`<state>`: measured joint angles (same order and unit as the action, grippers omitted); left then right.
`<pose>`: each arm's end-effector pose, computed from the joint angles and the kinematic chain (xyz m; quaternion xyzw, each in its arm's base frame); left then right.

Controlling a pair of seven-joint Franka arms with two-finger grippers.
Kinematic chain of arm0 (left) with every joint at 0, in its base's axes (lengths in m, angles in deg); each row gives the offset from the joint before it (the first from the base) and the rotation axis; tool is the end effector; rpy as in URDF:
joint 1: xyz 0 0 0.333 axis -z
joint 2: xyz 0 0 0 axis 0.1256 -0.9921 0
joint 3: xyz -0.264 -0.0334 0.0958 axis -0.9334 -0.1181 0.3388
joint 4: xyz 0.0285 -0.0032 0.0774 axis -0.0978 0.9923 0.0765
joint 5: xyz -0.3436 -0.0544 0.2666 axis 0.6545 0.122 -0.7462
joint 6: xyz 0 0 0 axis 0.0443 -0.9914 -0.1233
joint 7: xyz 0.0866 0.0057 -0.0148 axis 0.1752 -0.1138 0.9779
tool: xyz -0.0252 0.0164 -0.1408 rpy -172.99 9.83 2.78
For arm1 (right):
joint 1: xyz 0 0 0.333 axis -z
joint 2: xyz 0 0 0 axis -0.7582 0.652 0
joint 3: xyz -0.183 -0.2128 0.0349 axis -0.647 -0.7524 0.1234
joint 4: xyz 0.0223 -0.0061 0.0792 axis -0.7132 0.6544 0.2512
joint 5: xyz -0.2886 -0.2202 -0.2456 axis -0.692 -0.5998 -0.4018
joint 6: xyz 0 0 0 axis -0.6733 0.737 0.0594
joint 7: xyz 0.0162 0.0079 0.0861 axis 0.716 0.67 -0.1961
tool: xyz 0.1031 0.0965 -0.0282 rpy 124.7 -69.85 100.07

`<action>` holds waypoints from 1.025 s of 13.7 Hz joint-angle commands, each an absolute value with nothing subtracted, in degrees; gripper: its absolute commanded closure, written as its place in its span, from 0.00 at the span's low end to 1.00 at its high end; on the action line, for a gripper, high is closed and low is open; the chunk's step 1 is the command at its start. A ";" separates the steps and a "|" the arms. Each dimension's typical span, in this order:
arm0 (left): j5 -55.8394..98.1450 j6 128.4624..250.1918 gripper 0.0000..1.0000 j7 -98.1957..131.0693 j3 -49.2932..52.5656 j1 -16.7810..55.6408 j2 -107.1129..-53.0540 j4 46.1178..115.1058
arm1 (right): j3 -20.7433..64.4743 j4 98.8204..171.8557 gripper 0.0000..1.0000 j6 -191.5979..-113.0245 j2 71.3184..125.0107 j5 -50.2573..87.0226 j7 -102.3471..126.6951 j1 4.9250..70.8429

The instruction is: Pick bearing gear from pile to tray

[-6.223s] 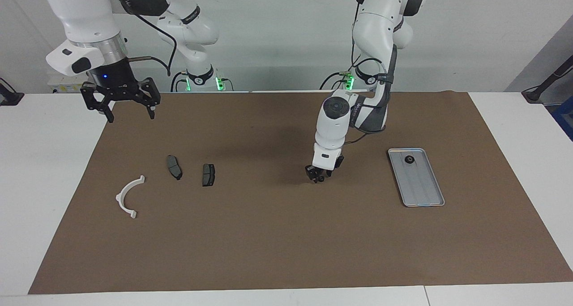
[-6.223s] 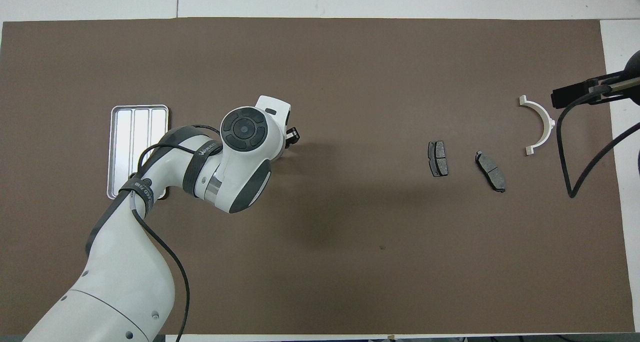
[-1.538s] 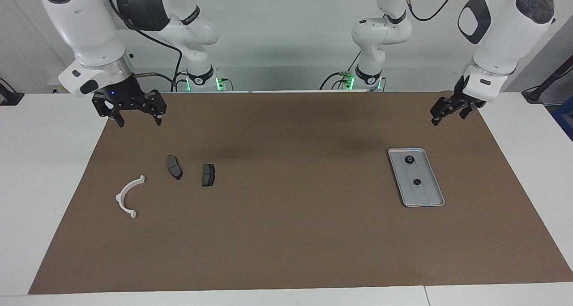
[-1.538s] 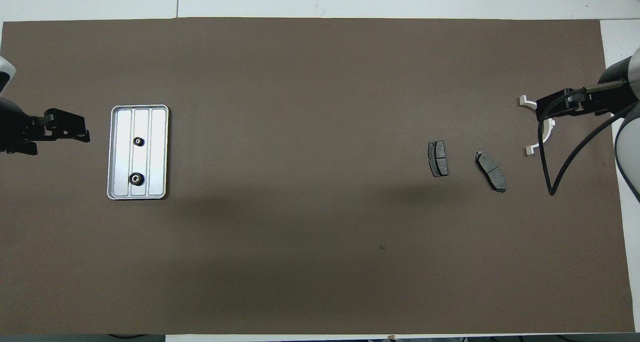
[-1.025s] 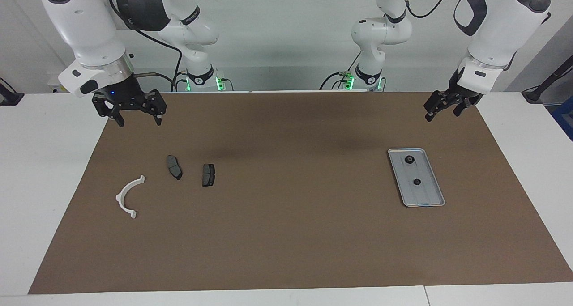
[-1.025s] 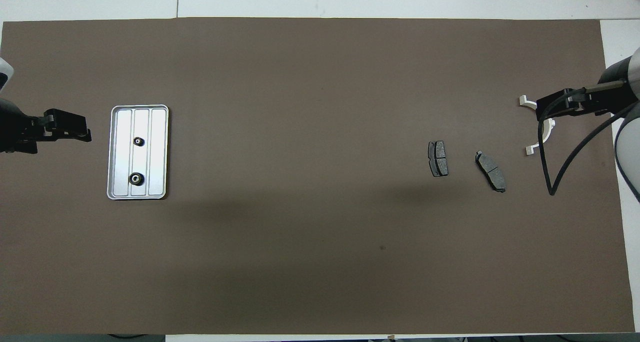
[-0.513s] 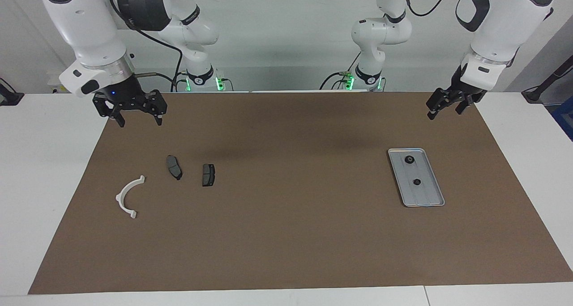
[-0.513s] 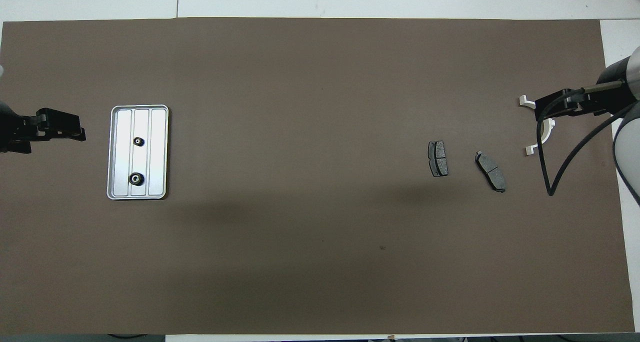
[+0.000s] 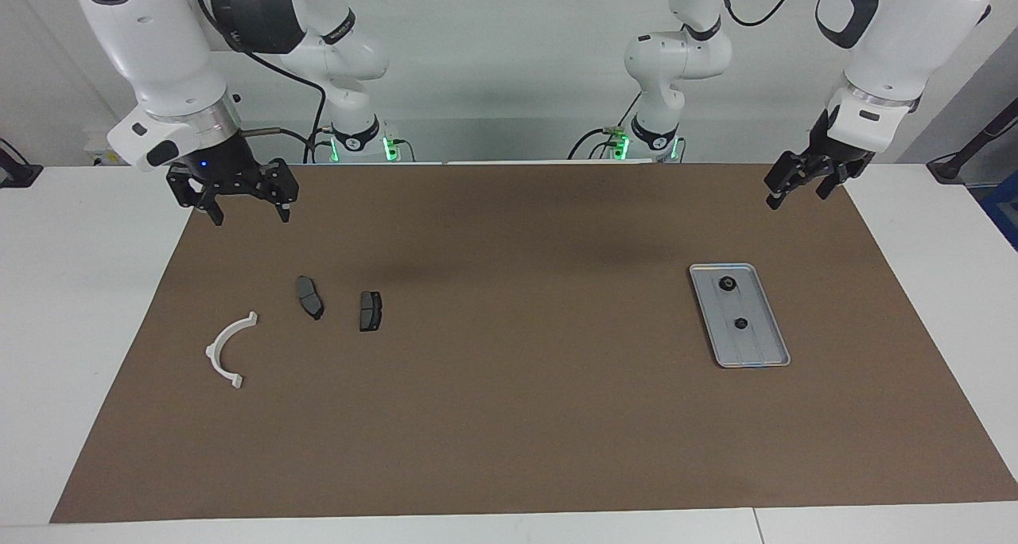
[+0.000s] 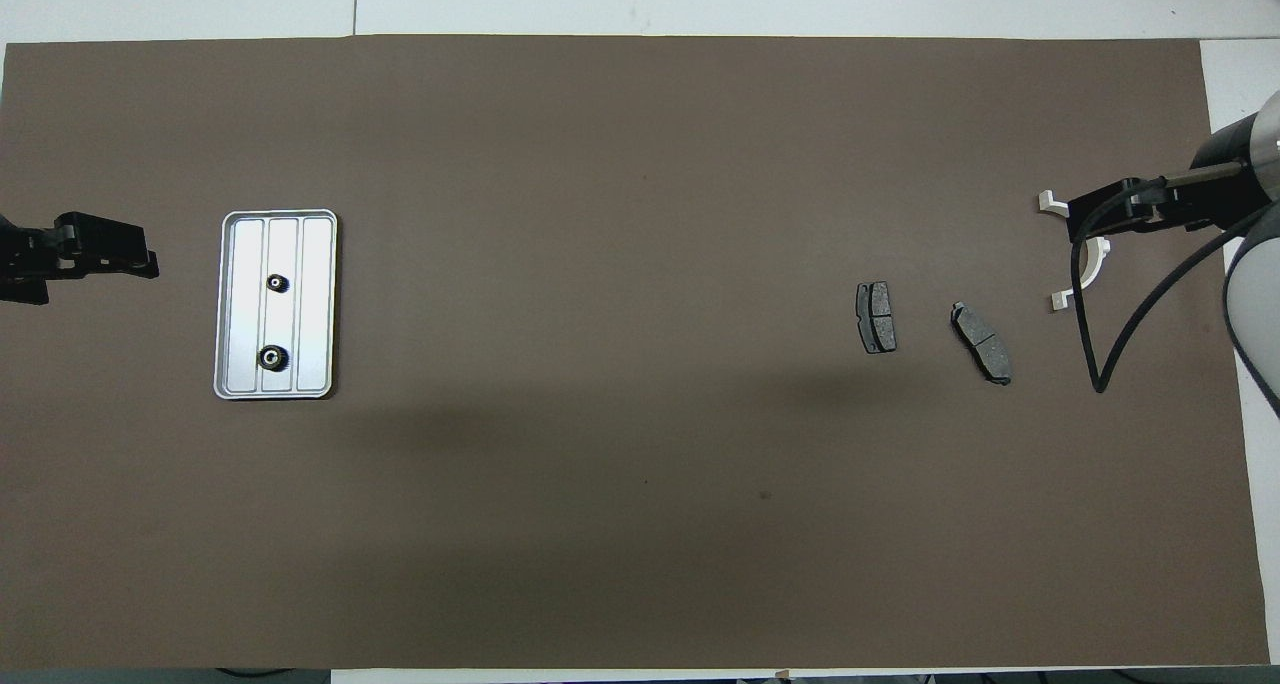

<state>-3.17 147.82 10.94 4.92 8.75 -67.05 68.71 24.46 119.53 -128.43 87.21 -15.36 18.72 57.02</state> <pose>0.5966 -0.0154 0.5314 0.9968 0.0763 0.0222 0.0103 0.6277 0.0124 0.5353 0.9992 0.0326 0.0127 0.0210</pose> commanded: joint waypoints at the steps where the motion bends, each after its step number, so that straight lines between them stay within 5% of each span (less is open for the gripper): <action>1: -3.28 146.48 0.00 9.26 5.72 9.23 -66.51 68.27 | 24.68 119.74 0.00 -127.61 86.51 -13.96 18.15 57.48; 14: -5.39 145.52 0.00 4.86 5.72 9.23 -65.89 69.24 | 24.68 119.65 0.00 -127.70 86.34 -13.96 18.24 57.22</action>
<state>-4.61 146.24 5.55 5.17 8.75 -67.03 68.69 24.48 119.41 -128.43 87.07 -15.36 18.72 56.98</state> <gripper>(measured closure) 0.000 0.000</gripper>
